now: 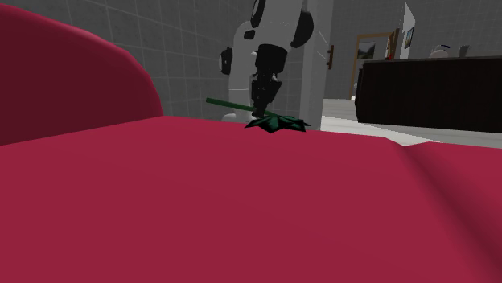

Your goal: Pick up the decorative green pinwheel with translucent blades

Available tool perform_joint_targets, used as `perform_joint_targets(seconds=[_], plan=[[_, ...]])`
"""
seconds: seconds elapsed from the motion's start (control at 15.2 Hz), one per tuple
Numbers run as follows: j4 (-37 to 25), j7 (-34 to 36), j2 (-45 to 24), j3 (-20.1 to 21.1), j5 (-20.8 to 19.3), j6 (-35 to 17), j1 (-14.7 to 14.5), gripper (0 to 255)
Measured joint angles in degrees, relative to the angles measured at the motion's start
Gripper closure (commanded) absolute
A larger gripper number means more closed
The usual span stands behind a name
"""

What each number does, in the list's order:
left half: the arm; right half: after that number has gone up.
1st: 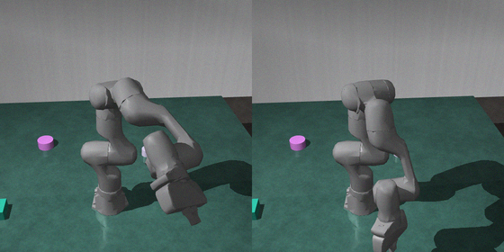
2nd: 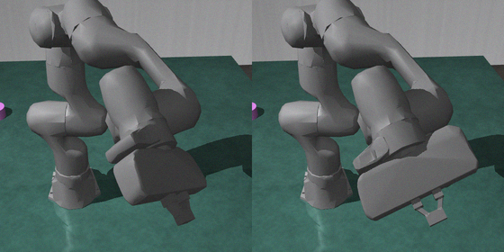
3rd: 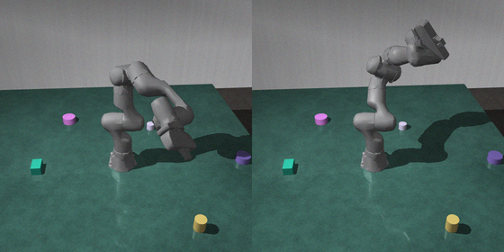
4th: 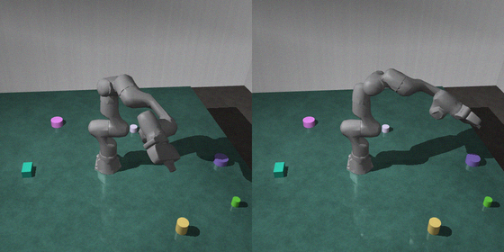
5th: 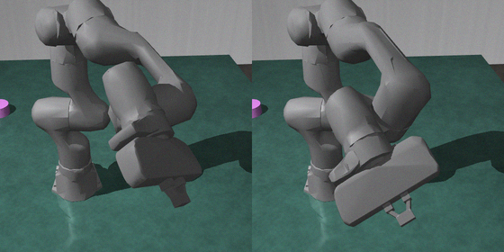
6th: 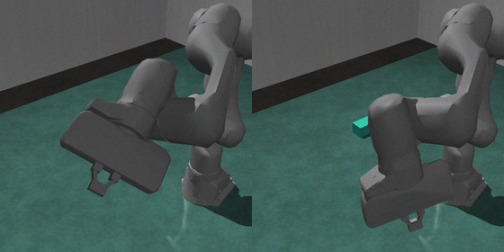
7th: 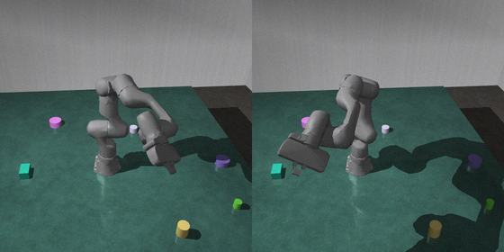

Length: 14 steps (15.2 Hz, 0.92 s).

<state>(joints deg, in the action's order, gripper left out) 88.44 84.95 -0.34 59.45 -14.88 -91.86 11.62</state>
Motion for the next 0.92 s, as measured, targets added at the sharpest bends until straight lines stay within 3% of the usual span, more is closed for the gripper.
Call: perform_joint_targets(seconds=[0.53, 0.92], plan=[[-0.48, 0.00, -0.13, 0.05, -0.12, 0.43, -0.06, 255], [-7.20, 0.92, -3.60, 1.09, -3.31, 5.83, -1.78, 255]])
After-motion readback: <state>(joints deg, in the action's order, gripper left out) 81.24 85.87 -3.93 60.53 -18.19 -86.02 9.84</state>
